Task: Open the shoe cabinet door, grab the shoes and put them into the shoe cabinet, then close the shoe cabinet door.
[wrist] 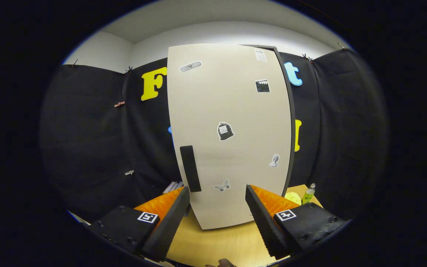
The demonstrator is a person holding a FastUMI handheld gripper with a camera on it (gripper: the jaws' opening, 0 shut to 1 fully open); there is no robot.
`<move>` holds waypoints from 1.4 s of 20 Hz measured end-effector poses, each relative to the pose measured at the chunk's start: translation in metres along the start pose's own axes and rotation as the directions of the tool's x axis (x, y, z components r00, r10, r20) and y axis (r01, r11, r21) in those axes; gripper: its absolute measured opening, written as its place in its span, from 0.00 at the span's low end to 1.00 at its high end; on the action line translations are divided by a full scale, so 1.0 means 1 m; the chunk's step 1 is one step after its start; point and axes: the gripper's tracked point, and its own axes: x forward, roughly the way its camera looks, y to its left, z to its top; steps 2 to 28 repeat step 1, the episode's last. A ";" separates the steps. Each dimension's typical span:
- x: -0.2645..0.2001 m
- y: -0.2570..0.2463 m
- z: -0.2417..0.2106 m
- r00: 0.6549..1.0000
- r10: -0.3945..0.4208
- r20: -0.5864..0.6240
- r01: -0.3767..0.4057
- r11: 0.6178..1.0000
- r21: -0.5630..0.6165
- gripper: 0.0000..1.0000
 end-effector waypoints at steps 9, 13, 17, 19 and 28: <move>0.000 0.001 -0.001 1.000 0.000 0.000 0.000 1.000 -0.003 0.99; 0.000 0.001 -0.001 1.000 0.000 0.000 0.000 1.000 -0.003 0.99; 0.000 0.001 -0.001 1.000 0.000 0.000 0.000 1.000 -0.003 0.99; 0.000 0.001 -0.001 1.000 0.000 0.000 0.000 1.000 -0.003 0.99; 0.000 0.001 -0.001 1.000 0.000 0.000 0.000 1.000 -0.003 0.99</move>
